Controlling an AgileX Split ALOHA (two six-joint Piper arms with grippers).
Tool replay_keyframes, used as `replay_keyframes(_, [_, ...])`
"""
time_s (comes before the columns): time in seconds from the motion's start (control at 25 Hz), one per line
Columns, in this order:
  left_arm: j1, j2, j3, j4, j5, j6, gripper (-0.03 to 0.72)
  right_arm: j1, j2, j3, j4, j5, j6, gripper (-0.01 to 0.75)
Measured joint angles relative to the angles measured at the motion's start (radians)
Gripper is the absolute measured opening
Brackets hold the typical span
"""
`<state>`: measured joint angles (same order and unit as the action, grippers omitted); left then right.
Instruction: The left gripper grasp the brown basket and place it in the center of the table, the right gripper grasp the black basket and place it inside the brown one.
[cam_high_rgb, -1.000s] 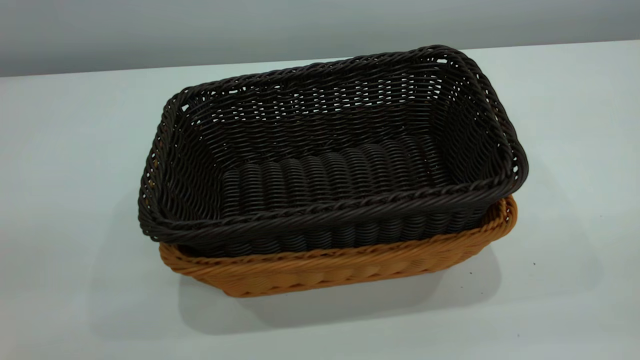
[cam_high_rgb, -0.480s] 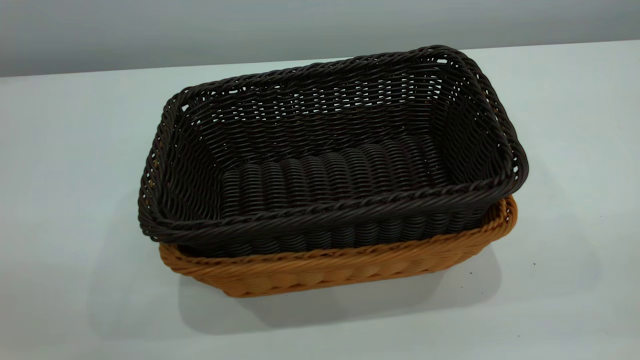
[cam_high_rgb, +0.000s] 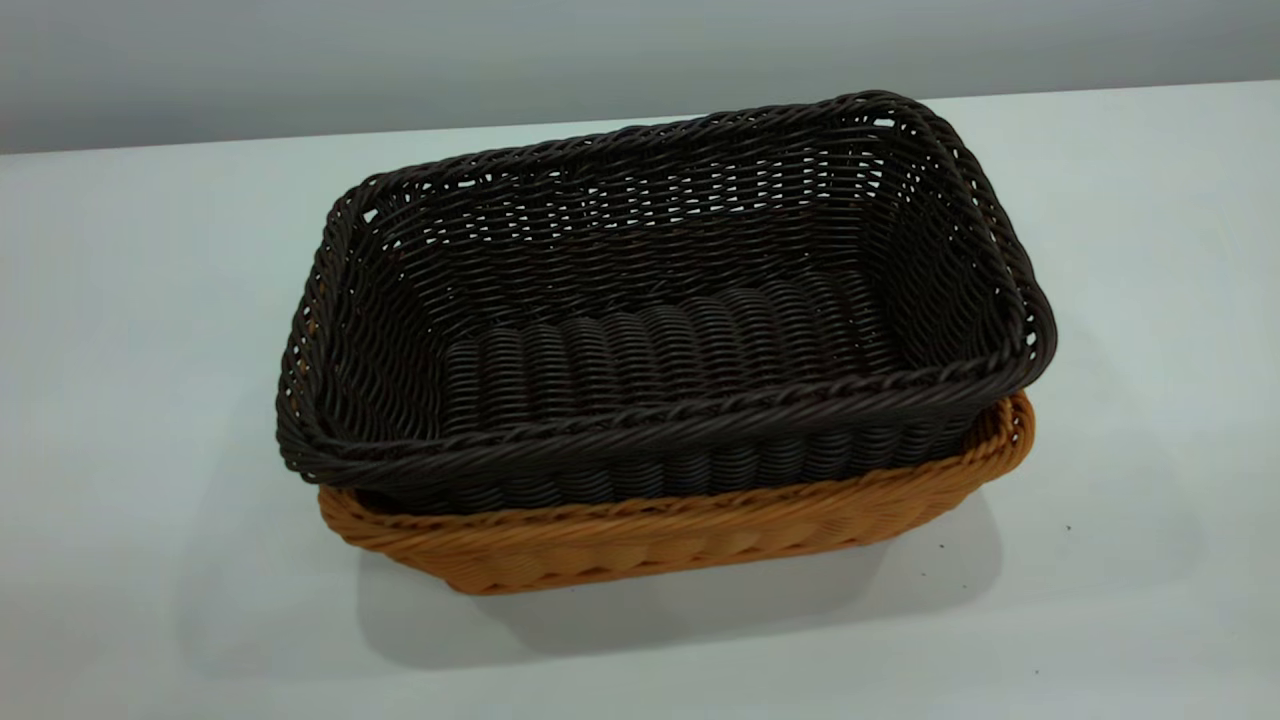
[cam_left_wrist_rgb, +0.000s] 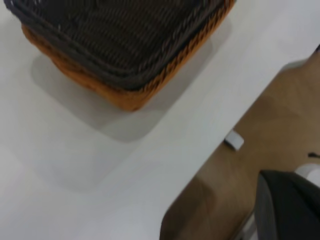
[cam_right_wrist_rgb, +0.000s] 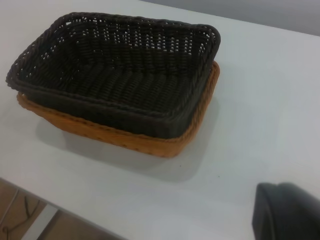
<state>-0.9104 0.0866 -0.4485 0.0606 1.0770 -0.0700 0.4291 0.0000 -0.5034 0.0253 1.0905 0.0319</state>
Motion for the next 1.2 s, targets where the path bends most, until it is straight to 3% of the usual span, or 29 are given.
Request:
replay_keyframes(0.2, [0.000,-0.049,-0.001,0.000,-0.001,0.000,-0.001,-0.007,0.000,0.000,0.000,0.000,0.000,0.000])
replay_keyframes(0.32, [0.000,-0.053,-0.001,0.001,-0.001,0.000,-0.001,-0.058,0.000,0.000,0.000,0.000,0.000,0.000])
replay_keyframes(0.56, [0.000,-0.053,-0.001,0.002,-0.001,0.000,-0.001,-0.232,0.000,0.000,0.000,0.000,-0.002,0.000])
replay_keyframes(0.72, [0.034,-0.053,0.000,0.002,-0.001,0.000,-0.001,-0.391,0.000,0.000,0.000,0.000,-0.002,0.000])
replay_keyframes(1.0, [0.241,-0.053,0.000,0.001,-0.002,-0.001,-0.001,-0.630,0.023,0.000,0.000,0.000,-0.002,0.000])
replay_keyframes(1.2, [0.454,-0.053,0.000,0.001,-0.003,0.001,-0.001,-0.669,0.027,0.000,0.000,0.000,0.000,0.000])
